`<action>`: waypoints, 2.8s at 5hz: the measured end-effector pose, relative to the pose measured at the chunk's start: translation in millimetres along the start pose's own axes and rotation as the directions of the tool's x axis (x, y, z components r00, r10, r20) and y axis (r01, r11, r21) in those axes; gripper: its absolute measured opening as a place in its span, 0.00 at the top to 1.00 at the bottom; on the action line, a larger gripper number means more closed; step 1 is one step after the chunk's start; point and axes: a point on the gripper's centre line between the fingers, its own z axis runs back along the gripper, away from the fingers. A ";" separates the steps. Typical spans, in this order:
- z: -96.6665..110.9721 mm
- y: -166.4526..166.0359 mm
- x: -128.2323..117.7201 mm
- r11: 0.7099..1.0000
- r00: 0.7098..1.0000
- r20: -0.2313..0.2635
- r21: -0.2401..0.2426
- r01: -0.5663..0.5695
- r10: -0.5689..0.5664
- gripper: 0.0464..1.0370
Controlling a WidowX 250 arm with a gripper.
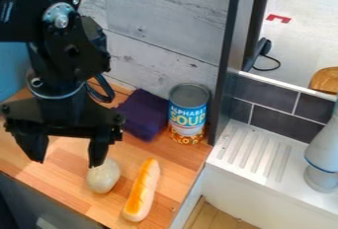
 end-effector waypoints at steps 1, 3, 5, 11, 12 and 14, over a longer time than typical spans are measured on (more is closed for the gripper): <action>-3.0 0.1 -1.4 1.000 1.000 -0.014 0.003 0.004 -0.004 0.04; -50.2 35.0 63.6 0.988 0.984 -0.100 0.045 -0.145 0.149 0.04; -93.3 43.1 135.1 0.979 0.972 -0.127 0.000 -0.202 0.200 0.04; -160.0 -29.2 198.1 0.994 0.989 -0.130 -0.066 -0.087 0.078 0.04; -165.0 -35.8 202.2 0.994 0.990 -0.124 -0.070 -0.083 0.074 0.04; -186.2 -45.0 196.4 0.996 0.991 -0.120 -0.056 -0.073 0.066 0.04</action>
